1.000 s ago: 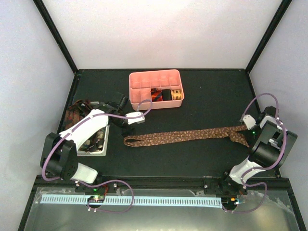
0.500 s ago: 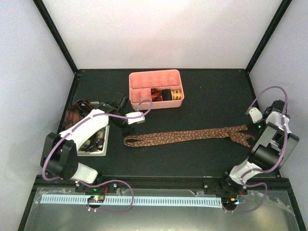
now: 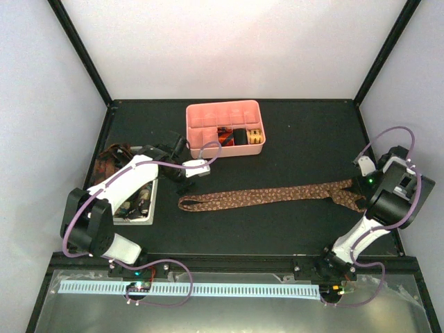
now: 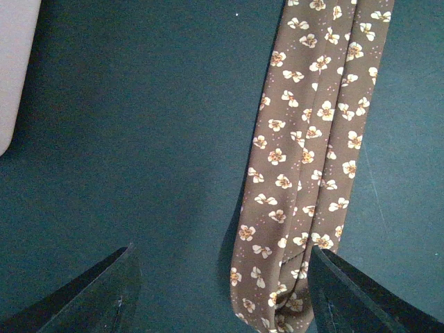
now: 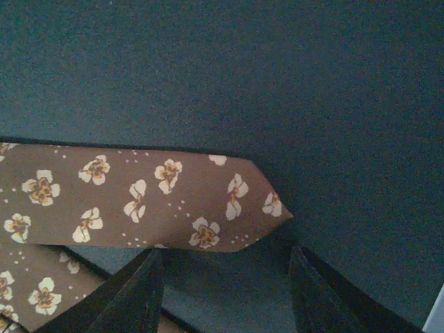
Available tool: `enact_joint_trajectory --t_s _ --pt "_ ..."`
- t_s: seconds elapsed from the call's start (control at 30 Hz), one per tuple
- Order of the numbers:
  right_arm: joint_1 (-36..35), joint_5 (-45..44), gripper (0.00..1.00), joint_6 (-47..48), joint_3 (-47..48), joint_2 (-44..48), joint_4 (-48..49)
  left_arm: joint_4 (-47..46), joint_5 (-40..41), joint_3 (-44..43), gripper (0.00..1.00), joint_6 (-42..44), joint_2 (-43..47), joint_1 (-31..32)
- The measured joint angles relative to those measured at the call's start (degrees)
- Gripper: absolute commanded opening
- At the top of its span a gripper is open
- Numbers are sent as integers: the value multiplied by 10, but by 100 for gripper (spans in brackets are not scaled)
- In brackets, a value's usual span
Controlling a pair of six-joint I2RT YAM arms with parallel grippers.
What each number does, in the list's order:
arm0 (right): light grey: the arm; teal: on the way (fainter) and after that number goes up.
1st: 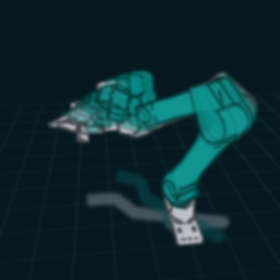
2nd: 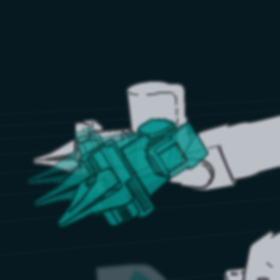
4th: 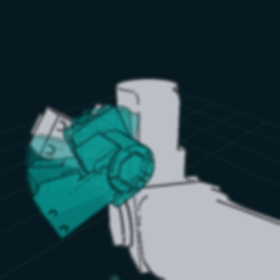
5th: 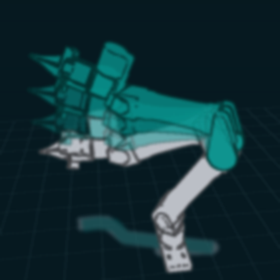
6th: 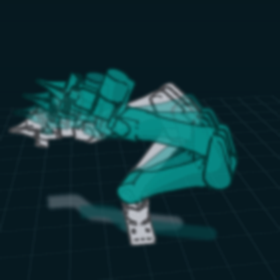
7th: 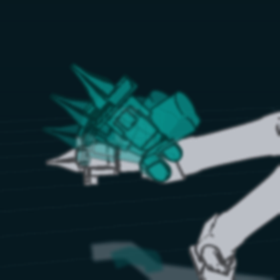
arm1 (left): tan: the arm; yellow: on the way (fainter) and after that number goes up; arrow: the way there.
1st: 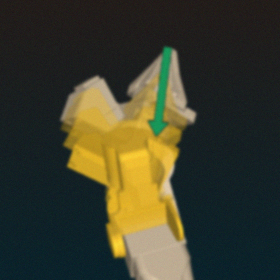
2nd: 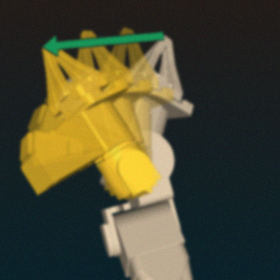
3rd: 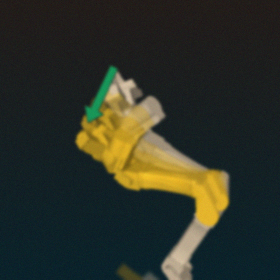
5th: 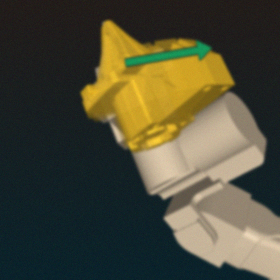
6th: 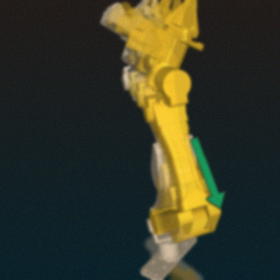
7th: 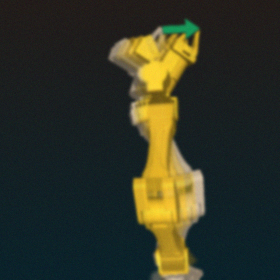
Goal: Roll the ties
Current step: Flatten out the tie at the center of the board.
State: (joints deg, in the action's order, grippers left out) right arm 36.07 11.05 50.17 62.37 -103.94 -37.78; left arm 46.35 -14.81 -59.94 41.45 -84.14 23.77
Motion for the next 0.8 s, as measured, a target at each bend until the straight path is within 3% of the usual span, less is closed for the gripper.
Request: enact_joint_trajectory --t_s 0.1,0.2,0.23,0.53,0.8 --pt "0 5 39 -4 6 -7 1 2 0 0 68 -1 0 0" --pt "0 9 15 2 7 -9 8 3 0 0 68 -1 0 0" --pt "0 9 12 -1 7 -10 8 3 0 0 68 -1 0 0" --pt "0 13 38 4 10 -4 -13 3 0 0 68 -1 -1 3" --pt "-5 53 41 -25 74 0 -50 3 0 0 68 -2 -3 3"
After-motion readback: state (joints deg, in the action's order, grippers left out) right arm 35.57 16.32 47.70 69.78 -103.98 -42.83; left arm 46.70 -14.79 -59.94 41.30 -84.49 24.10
